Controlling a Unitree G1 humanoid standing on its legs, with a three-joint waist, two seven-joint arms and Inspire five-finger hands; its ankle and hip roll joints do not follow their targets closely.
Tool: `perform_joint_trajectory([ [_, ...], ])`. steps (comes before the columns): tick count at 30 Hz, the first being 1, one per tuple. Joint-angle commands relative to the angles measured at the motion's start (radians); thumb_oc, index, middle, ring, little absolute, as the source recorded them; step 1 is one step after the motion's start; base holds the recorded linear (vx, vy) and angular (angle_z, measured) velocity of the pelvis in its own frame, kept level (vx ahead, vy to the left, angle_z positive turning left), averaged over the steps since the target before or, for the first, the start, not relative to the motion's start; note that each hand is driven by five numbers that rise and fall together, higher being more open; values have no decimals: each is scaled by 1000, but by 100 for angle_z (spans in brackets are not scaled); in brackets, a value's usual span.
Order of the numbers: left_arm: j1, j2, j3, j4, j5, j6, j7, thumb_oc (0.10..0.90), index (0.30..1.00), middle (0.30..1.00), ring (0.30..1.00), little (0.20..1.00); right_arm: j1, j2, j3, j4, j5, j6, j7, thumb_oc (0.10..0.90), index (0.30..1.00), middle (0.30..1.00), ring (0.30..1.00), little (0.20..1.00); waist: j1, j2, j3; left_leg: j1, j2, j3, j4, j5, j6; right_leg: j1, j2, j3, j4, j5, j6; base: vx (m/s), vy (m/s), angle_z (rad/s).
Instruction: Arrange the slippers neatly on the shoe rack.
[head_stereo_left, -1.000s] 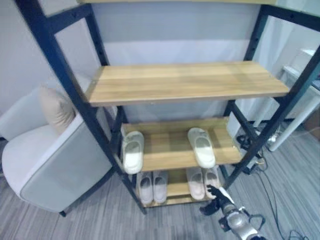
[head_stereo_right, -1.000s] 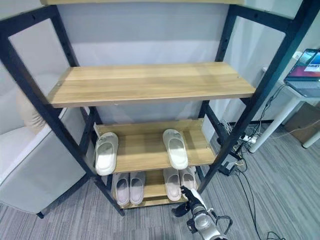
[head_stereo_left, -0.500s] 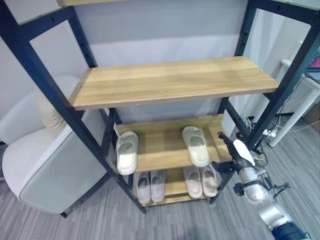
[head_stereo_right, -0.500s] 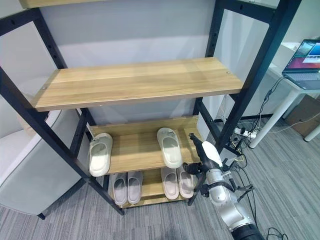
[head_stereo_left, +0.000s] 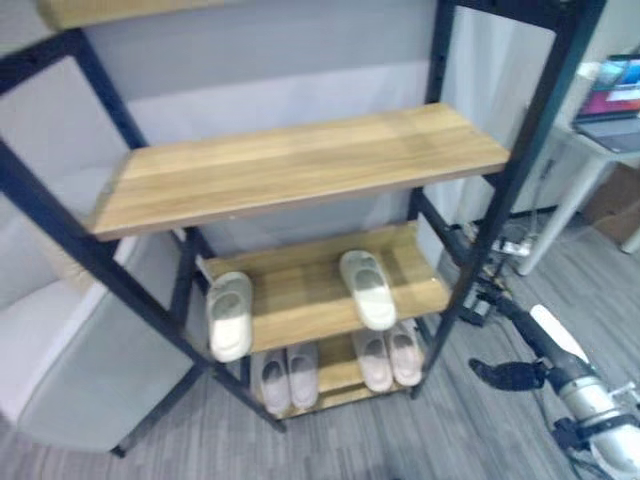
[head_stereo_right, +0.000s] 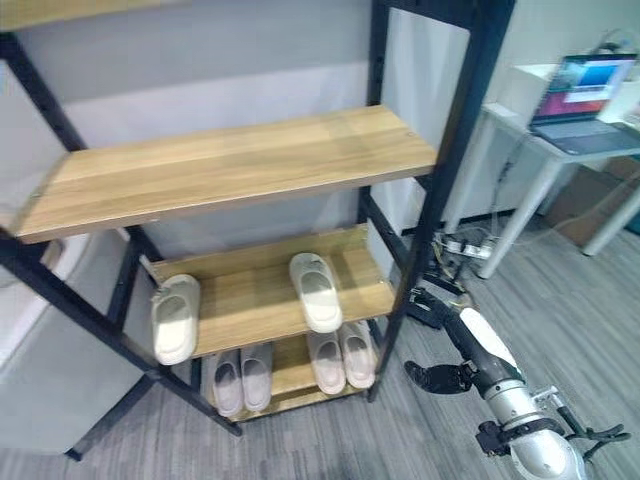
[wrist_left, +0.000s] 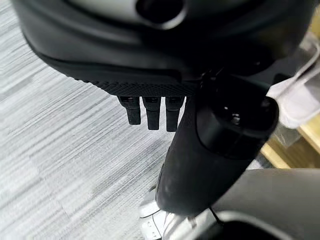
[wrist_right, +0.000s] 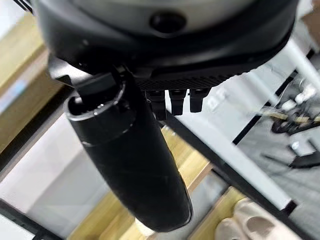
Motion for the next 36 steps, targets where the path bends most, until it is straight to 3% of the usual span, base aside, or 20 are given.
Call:
perform_joint_trajectory([
  [1, -71, -2, -27, 25, -22, -44, -26, 800, 900, 900, 900, 900, -166, 8, -41, -52, -18, -71, -105, 800, 900, 900, 900, 900, 35, -34, -17, 42, 2, 2, -1, -76, -1, -21, -34, 0, 9, -16, 52, 3, 15, 10],
  [7, -55, -5, -33, 37, -28, -41, -29, 800, 900, 900, 900, 900, -243, 34, 30, -20, -19, -66, -102, 800, 900, 900, 900, 900, 61, -31, -22, 33, 0, -1, -1, -85, -3, -29, -27, -11, 7, -28, 49, -5, 22, 1],
  [21, -93, 33, -72, 37, -38, -36, -17, 800, 900, 900, 900, 900, -545, 39, 242, 109, 47, -41, -113, 800, 900, 900, 900, 900, 119, -56, -5, 0, 1, -26, -1, -69, -16, -52, -21, -40, 7, -32, 45, -8, 16, -4],
  [25, -96, 34, -56, 44, -39, -31, -10, 800, 900, 900, 900, 900, -520, 67, 269, 49, 46, -33, -84, 800, 900, 900, 900, 900, 120, -63, 0, 4, 3, -28, -1, -73, -17, -44, -19, -42, 7, -38, 43, 0, 26, 1],
  [36, -85, 52, -37, -19, -55, -33, -21, 800, 900, 900, 900, 900, -353, 45, 174, -200, 115, -40, -11, 800, 900, 900, 900, 900, 89, -75, 18, 14, 4, -21, -1, -83, -9, -42, -22, -37, 7, -36, 46, 4, 13, 11],
])
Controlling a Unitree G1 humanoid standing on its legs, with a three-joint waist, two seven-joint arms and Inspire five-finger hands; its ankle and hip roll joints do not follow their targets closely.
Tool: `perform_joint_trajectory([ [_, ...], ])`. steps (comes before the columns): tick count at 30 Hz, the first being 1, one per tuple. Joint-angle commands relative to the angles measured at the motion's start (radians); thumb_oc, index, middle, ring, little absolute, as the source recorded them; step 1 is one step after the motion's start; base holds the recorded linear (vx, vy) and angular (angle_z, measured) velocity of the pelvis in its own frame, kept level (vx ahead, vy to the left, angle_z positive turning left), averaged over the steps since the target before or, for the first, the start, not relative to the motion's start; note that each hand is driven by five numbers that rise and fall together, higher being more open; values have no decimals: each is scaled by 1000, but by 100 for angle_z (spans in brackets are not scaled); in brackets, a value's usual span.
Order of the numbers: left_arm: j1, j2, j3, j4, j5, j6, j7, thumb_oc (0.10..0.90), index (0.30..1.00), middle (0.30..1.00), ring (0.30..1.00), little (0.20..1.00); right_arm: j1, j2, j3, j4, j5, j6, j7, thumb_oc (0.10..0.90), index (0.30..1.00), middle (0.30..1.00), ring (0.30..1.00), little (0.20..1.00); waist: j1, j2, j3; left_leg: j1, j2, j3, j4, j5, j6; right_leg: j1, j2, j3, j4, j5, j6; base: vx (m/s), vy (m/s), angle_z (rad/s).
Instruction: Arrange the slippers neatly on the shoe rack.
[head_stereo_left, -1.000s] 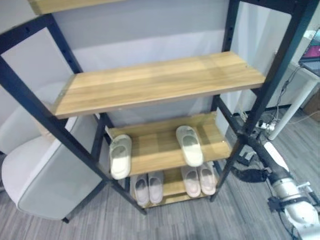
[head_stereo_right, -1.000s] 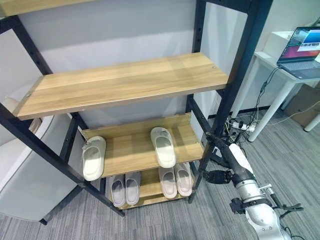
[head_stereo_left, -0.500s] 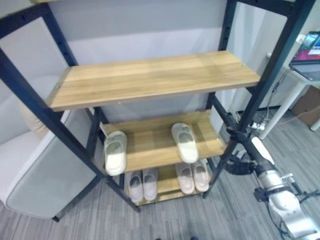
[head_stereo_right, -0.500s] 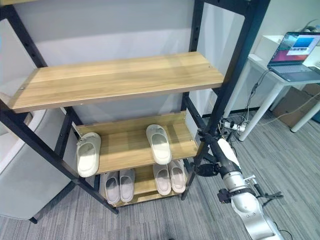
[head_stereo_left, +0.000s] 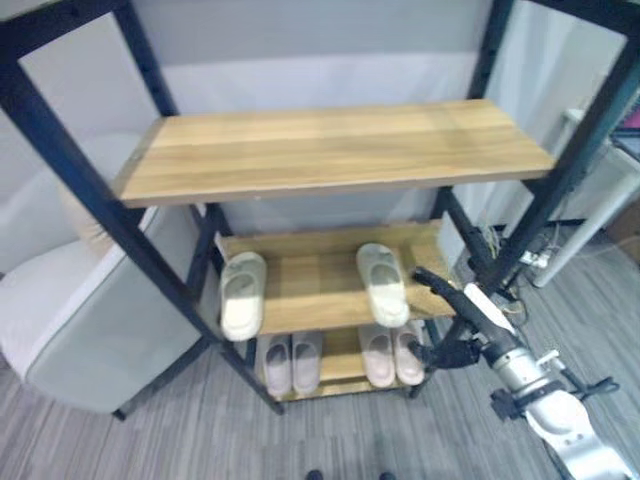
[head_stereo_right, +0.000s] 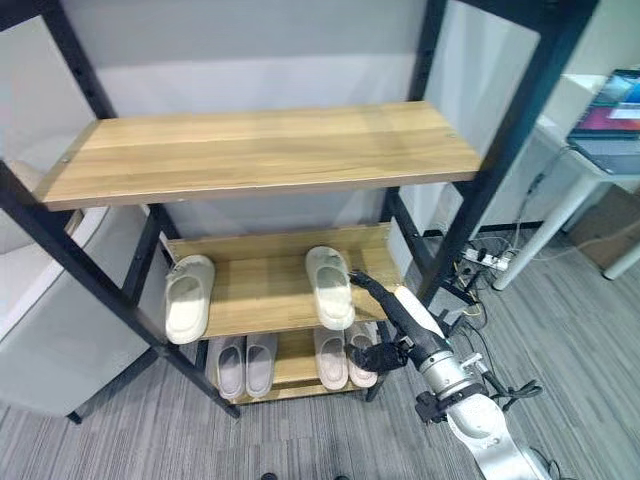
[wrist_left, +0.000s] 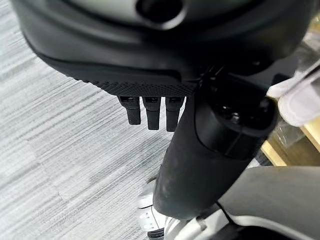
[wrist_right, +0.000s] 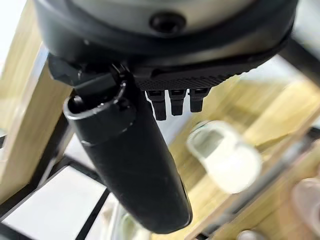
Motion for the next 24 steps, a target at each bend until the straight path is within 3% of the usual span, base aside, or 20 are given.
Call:
perform_joint_trajectory([
  [1, -74, -1, -23, 1, -40, -25, -23, 800, 900, 900, 900, 900, -116, -11, -105, -165, 80, -106, 1, 800, 900, 900, 900, 900, 28, -23, 20, 72, 0, 12, -1, -115, 6, 3, -25, 13, 7, -56, 54, 7, 9, 3],
  [6, -86, -16, -52, -3, -39, -20, -10, 800, 900, 900, 900, 900, -171, -20, -93, -92, 59, -92, -35, 800, 900, 900, 900, 900, 30, -31, 20, 80, 0, 15, -1, -121, 10, 8, -27, 16, 7, -57, 54, 28, -2, -3],
  [14, -103, -22, -99, 12, -32, -24, 23, 800, 900, 900, 900, 900, -411, 6, 6, 132, -35, -63, -167, 800, 900, 900, 900, 900, 77, -43, 48, 39, -5, 0, -1, -108, 10, -26, -31, 0, 7, -53, 52, -14, 0, 3],
  [18, -84, -28, -94, 65, -11, -28, 47, 800, 900, 900, 900, 900, -441, 2, 5, 180, -52, -60, -214, 800, 900, 900, 900, 900, 95, -49, 52, 20, -8, -11, -1, -101, 9, -39, -30, -9, 7, -51, 51, -22, -2, 23],
  [21, -97, -9, -81, 82, -20, -26, 47, 800, 900, 900, 900, 900, -491, -34, 12, 285, -119, -18, -249, 800, 900, 900, 900, 900, 119, -53, 68, -18, -13, -26, -1, -88, 6, -67, -31, -19, 7, -44, 50, -44, -7, 15],
  [24, -109, -5, -75, 82, -35, -23, 52, 800, 900, 900, 900, 900, -496, -24, -20, 336, -108, 1, -292, 800, 900, 900, 900, 900, 122, -52, 72, -42, -15, -31, -1, -81, 6, -89, -31, -24, 7, -41, 50, -26, 5, 12],
])
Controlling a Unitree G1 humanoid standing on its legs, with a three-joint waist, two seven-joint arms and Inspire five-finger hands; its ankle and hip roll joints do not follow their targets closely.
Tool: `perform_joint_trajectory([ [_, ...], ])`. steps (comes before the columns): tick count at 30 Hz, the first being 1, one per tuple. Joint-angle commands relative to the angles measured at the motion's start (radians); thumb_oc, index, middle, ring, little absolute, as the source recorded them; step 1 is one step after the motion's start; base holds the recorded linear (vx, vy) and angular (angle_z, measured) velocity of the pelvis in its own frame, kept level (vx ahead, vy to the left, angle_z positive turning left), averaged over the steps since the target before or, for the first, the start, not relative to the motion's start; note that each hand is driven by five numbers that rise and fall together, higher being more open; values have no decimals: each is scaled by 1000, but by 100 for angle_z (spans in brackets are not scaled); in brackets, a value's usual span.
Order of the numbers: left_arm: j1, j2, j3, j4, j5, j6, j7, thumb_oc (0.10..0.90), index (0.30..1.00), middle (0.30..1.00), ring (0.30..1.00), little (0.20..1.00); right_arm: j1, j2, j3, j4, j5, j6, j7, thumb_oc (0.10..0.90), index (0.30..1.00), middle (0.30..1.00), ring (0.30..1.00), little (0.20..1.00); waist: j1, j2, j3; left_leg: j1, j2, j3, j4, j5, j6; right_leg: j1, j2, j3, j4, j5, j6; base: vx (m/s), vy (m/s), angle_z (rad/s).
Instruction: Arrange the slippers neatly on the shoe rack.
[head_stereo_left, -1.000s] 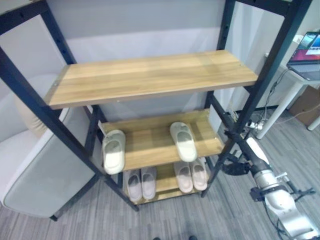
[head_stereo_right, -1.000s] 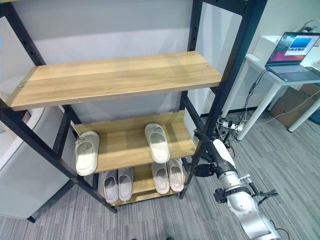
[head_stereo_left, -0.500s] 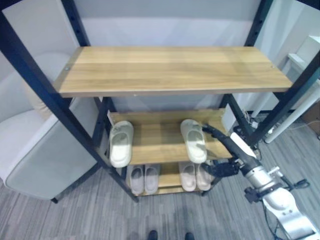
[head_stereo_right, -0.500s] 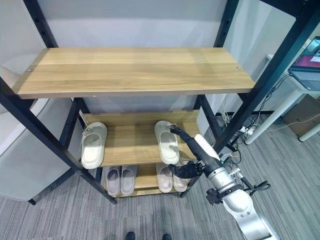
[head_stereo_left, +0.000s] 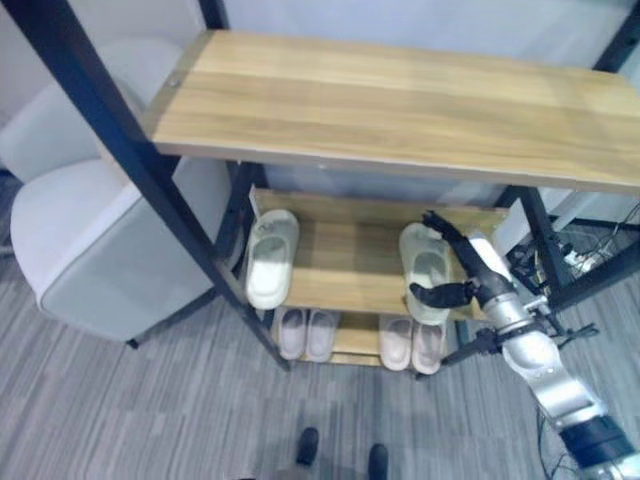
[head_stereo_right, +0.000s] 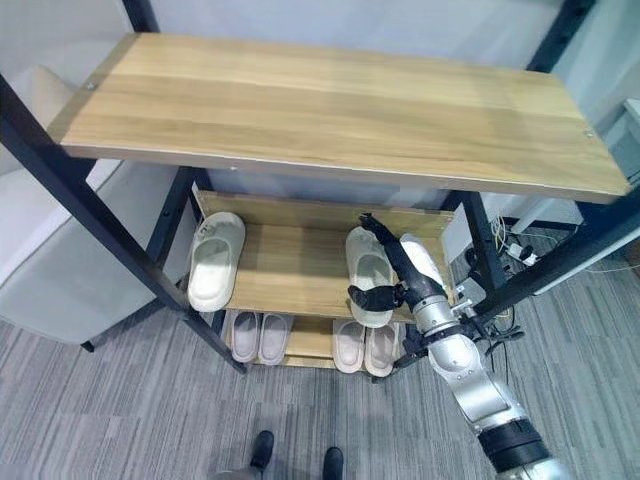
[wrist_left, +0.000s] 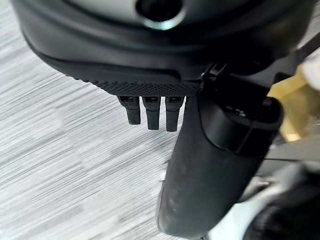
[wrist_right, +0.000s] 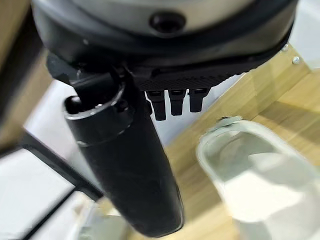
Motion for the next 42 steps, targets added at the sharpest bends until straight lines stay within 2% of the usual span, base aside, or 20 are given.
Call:
perform_joint_trajectory([
  [1, -44, -23, -27, 48, -21, -13, 15, 800, 900, 900, 900, 900, -68, -43, -102, -66, -1, -37, -121, 800, 900, 900, 900, 900, 12, 25, -42, 40, 9, 22, -6, -99, 1, -35, -17, 33, 0, -36, 42, -10, 5, 5],
  [7, -50, -15, -25, 47, -27, -8, 13, 800, 900, 900, 900, 900, -54, -33, -165, -43, 31, -41, -163, 800, 900, 900, 900, 900, 8, 29, -46, 28, 5, 18, -6, -99, 3, -44, -19, 33, 0, -36, 41, 18, 5, 8],
  [12, -56, -12, -29, 49, -29, -6, 9, 800, 900, 900, 900, 900, -55, -33, -161, -16, 56, -41, -147, 800, 900, 900, 900, 900, 3, 29, -53, 31, 6, 23, -6, -106, 6, -44, -22, 35, 0, -38, 41, 45, 6, -1],
  [26, -98, 12, -48, 25, -72, -10, 17, 800, 900, 900, 900, 900, -195, -66, -71, 107, 81, -17, -144, 800, 900, 900, 900, 900, 4, 20, -50, -10, 6, 28, -6, -98, 5, -84, -21, 36, 0, -33, 39, 5, 1, 0],
  [32, -101, 19, -60, 32, -78, -13, 20, 800, 900, 900, 900, 900, -286, -75, -28, 214, 83, -4, -159, 800, 900, 900, 900, 900, 11, 15, -34, -23, 7, 29, -6, -94, 4, -96, -19, 35, 0, -31, 37, 0, 0, 0],
  [33, -100, 20, -58, 35, -81, -13, 21, 800, 900, 900, 900, 900, -297, -70, -19, 228, 88, -2, -155, 717, 775, 775, 775, 775, 12, 14, -30, -24, 7, 30, -6, -93, 4, -98, -20, 35, 0, -31, 36, 0, 0, 0],
  [34, -99, 23, -57, 36, -84, -12, 20, 800, 900, 900, 900, 900, -294, -68, -12, 231, 85, 1, -148, 558, 538, 538, 538, 538, 12, 13, -27, -23, 9, 29, -6, -94, 4, -95, -20, 35, 0, -33, 35, 0, 0, 0],
  [35, -99, 24, -55, 36, -85, -11, 19, 800, 900, 900, 900, 900, -286, -61, -12, 224, 86, -1, -143, 489, 434, 434, 434, 434, 11, 12, -26, -19, 9, 27, -6, -96, 4, -92, -19, 34, 0, -34, 35, 30, -3, 1],
  [37, -101, 26, -52, 35, -83, -11, 18, 800, 900, 900, 900, 900, -276, -57, -10, 212, 82, -6, -135, 471, 406, 406, 406, 406, 10, 12, -26, -15, 9, 27, -6, -99, 5, -88, -19, 34, 0, -37, 35, 16, -1, 0],
  [38, -99, 27, -49, 35, -79, -10, 18, 800, 900, 900, 900, 900, -269, -55, -11, 205, 80, -8, -129, 411, 316, 316, 316, 316, 10, 11, -25, -13, 9, 27, -6, -101, 5, -85, -19, 34, 0, -38, 35, 0, 0, 0],
  [42, -105, 30, -39, 34, -72, -9, 16, 800, 900, 900, 900, 900, -237, -53, -13, 132, 83, -34, -106, 400, 300, 300, 300, 300, 5, 9, -25, -2, 11, 31, -6, -107, 6, -77, -20, 34, 0, -42, 35, 9, 1, 0],
])
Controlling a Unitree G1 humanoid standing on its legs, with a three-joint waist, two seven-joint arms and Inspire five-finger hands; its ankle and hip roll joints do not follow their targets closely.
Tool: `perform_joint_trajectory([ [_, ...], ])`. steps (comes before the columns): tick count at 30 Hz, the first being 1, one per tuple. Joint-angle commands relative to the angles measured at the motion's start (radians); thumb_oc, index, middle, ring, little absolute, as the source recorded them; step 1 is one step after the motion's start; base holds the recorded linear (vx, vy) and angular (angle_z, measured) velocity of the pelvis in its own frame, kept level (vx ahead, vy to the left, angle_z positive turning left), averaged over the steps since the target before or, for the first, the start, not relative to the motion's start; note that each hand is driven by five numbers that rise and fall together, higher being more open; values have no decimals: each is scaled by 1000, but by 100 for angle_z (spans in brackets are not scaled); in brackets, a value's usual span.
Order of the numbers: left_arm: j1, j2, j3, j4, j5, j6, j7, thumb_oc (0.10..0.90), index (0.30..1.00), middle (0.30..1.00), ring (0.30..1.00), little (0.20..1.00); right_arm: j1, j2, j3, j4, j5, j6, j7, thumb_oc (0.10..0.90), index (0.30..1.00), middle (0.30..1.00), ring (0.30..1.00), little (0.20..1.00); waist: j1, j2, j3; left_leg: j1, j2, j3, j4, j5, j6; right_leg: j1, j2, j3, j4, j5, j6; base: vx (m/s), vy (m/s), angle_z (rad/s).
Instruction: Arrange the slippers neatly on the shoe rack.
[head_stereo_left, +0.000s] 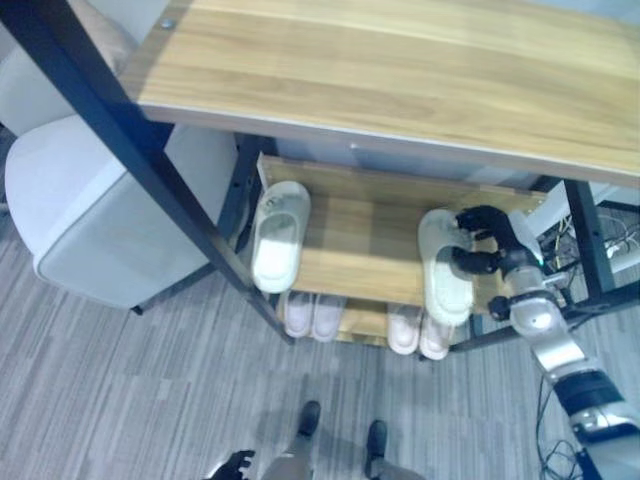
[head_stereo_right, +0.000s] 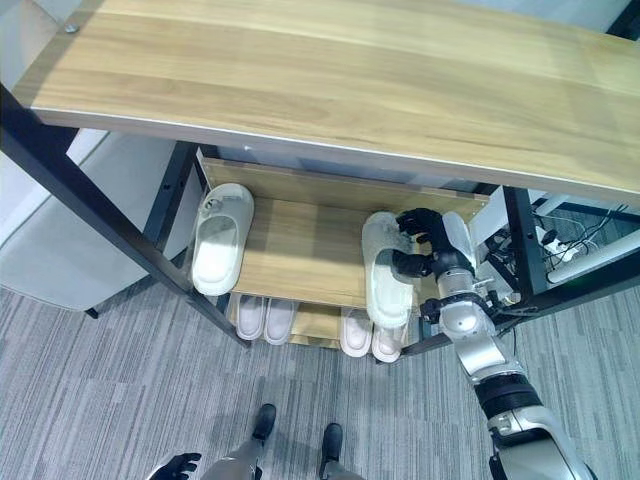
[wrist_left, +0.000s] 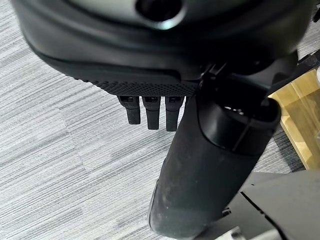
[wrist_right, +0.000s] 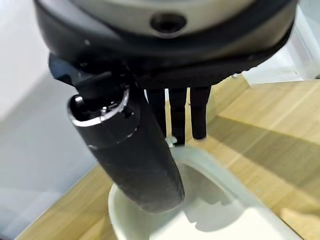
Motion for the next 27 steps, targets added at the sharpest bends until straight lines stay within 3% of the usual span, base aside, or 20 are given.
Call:
perform_joint_trajectory([
  [1, -48, 0, -6, 50, -28, -10, 7, 800, 900, 900, 900, 900, -35, -59, -22, -130, 13, -85, -7, 400, 300, 300, 300, 300, 8, 15, -37, 76, 21, 47, -6, -118, 3, -6, -13, 49, -1, -46, 34, 0, 0, 0],
  [9, -66, -4, 11, 48, -24, -6, 10, 800, 900, 900, 900, 900, 25, 5, -64, -311, 25, -127, -4, 400, 300, 300, 300, 300, 1, 13, -41, 99, 24, 54, -6, -131, 6, 10, -12, 51, -1, -53, 34, 9, 1, 0],
  [13, -67, -7, 9, 50, -17, -3, 13, 800, 900, 900, 900, 900, -21, 42, -6, -359, 31, -137, 24, 400, 300, 300, 300, 300, 6, 10, -40, 107, 25, 56, -6, -133, 5, 16, -11, 52, -1, -54, 33, 0, 0, 0],
  [23, -76, 4, -14, 60, -35, -2, 36, 800, 900, 900, 900, 900, -230, 133, 119, -221, 46, -93, -14, 400, 300, 300, 300, 300, 43, -14, -21, 99, 30, 49, -6, -125, 1, 13, -7, 43, -1, -51, 31, -8, 4, 2],
  [27, -75, 18, -9, 68, -37, -3, 44, 800, 900, 900, 900, 900, -275, 122, 126, -163, 32, -80, -36, 400, 300, 300, 300, 300, 58, -26, -16, 92, 31, 40, -6, -122, 0, 13, -8, 33, -1, -51, 32, 2, 2, 7],
])
